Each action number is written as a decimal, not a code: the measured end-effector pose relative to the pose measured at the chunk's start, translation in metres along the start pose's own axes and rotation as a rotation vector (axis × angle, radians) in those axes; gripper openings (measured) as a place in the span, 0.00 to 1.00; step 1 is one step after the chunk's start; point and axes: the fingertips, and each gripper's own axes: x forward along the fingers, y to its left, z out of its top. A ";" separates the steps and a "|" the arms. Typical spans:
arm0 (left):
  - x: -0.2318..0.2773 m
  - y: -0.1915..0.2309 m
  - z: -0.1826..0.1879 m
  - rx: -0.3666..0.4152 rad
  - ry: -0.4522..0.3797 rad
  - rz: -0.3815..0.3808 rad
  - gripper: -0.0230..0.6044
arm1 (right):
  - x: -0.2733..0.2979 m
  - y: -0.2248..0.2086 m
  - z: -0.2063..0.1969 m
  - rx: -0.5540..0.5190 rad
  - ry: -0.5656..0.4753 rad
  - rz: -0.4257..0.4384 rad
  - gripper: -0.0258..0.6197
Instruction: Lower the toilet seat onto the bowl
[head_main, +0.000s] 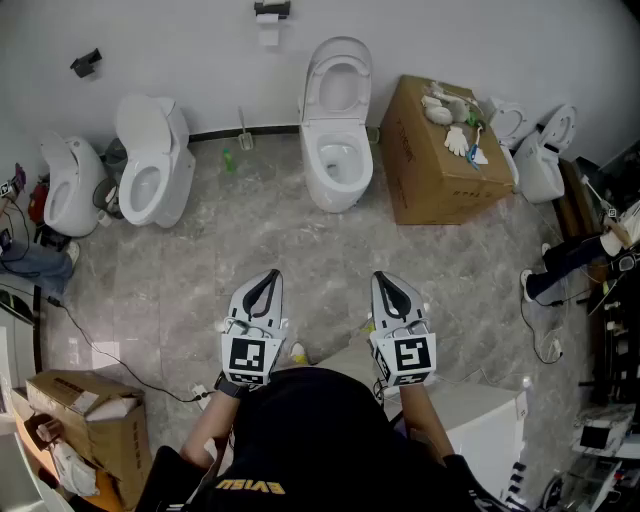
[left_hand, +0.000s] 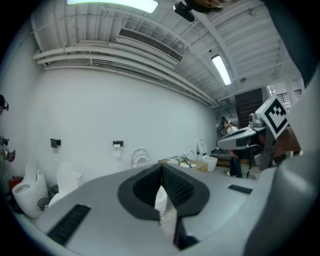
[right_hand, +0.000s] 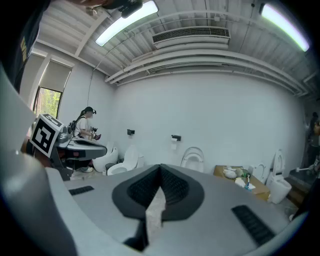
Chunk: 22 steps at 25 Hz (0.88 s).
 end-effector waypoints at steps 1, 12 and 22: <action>0.000 -0.003 0.001 -0.003 -0.003 -0.005 0.06 | -0.001 0.000 0.001 -0.002 -0.003 0.002 0.03; 0.002 -0.005 0.005 -0.023 -0.008 -0.002 0.06 | -0.008 -0.002 -0.001 0.008 -0.009 -0.006 0.03; 0.001 0.009 -0.007 -0.130 0.034 -0.014 0.06 | -0.003 -0.001 0.008 -0.002 -0.044 -0.002 0.04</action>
